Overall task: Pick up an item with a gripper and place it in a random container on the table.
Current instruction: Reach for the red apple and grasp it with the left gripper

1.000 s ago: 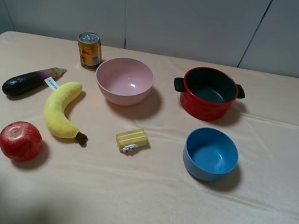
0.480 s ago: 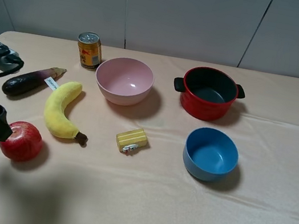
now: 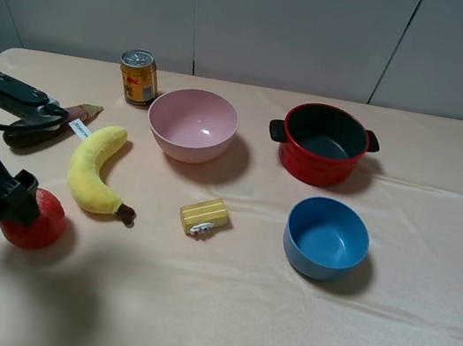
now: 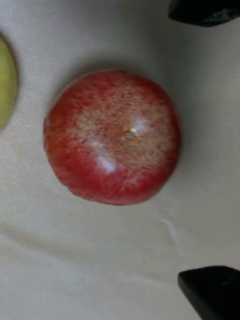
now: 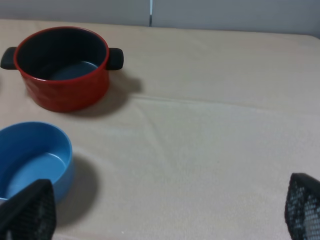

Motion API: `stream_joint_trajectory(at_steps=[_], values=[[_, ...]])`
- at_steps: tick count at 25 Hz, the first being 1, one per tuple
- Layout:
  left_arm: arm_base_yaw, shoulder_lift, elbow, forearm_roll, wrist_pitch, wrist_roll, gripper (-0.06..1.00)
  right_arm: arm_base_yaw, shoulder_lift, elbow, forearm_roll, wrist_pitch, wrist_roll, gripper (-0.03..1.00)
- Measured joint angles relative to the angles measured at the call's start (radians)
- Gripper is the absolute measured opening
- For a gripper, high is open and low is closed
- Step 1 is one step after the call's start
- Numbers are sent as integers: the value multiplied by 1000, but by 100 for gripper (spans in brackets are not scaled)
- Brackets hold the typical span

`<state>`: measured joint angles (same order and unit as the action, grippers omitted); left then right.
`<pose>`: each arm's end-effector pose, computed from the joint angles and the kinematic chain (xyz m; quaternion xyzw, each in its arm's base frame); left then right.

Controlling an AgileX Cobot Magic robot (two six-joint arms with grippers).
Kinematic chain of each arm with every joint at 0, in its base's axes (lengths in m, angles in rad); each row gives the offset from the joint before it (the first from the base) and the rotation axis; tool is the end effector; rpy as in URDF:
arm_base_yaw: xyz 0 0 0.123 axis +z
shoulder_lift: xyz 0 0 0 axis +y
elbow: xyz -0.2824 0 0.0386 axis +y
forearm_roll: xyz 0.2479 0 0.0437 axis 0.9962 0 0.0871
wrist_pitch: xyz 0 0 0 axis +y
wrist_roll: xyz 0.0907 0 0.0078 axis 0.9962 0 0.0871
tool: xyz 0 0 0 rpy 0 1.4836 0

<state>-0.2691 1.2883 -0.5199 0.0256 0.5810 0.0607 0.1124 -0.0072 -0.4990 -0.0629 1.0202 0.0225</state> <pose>0.1878 -0.0505 0.1773 0.1716 0.9731 -0.0074 0.1537 -0.0037 -0.0053 0.2803 -0.0371 0.8396 0.0051 0.5419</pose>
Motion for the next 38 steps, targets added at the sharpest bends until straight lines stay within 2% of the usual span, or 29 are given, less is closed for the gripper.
stream_joint_trajectory(at_steps=[16,23,33,36,38], values=[[0,261,-2,-7,-187,0,97,0,0,0,0,0,0,69],[-43,371,-2,-9,-275,0,97,0,0,0,0,0,0,69],[-63,410,-3,-10,-296,0,96,0,0,0,0,0,0,69],[-63,410,-3,-10,-298,0,91,0,0,0,0,0,0,69],[-63,410,-3,-10,-303,0,79,0,0,0,0,0,0,69]])
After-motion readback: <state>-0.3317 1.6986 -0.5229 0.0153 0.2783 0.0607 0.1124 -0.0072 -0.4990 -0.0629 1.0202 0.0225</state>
